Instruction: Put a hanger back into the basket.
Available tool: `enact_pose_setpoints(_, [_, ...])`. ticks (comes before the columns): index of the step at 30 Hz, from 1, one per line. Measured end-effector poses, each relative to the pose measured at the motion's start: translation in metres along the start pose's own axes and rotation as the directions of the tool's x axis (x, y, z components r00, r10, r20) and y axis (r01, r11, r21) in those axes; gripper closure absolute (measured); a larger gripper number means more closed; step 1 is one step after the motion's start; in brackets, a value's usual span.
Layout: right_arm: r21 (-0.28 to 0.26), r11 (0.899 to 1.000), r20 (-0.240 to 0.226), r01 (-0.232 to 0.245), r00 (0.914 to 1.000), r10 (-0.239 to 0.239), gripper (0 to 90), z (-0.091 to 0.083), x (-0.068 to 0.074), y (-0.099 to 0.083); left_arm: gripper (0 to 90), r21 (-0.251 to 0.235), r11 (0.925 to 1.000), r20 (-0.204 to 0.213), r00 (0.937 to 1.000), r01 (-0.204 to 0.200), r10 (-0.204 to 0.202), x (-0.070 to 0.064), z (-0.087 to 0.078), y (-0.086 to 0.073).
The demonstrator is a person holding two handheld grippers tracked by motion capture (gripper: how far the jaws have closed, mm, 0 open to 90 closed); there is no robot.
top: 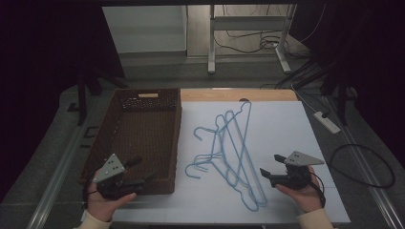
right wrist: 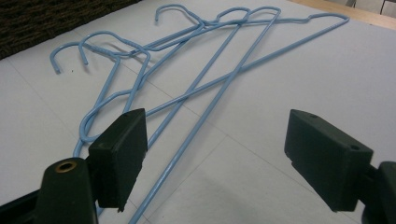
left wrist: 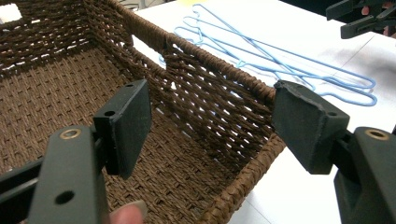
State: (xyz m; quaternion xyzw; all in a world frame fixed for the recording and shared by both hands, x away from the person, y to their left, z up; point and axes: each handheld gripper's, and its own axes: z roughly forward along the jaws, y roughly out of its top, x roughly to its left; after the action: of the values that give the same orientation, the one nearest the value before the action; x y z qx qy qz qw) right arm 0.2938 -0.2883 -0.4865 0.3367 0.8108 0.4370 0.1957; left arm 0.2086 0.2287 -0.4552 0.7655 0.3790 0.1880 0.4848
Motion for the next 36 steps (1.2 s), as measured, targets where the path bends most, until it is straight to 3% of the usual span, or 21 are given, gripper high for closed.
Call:
enact_pose_setpoints(27, [0.014,1.0,-0.006,0.016,0.9999,-0.016,23.9,-0.002,0.001,0.001,29.2,0.018,0.9995,0.005,0.9997,-0.024,0.024,-0.007,0.002,0.004])
enact_pose_setpoints(36, [0.066,0.995,-0.032,0.072,0.9971,-0.07,24.9,0.004,0.007,0.016,29.3,0.03,0.9992,0.019,0.9995,-0.027,0.026,-0.009,0.005,0.003])
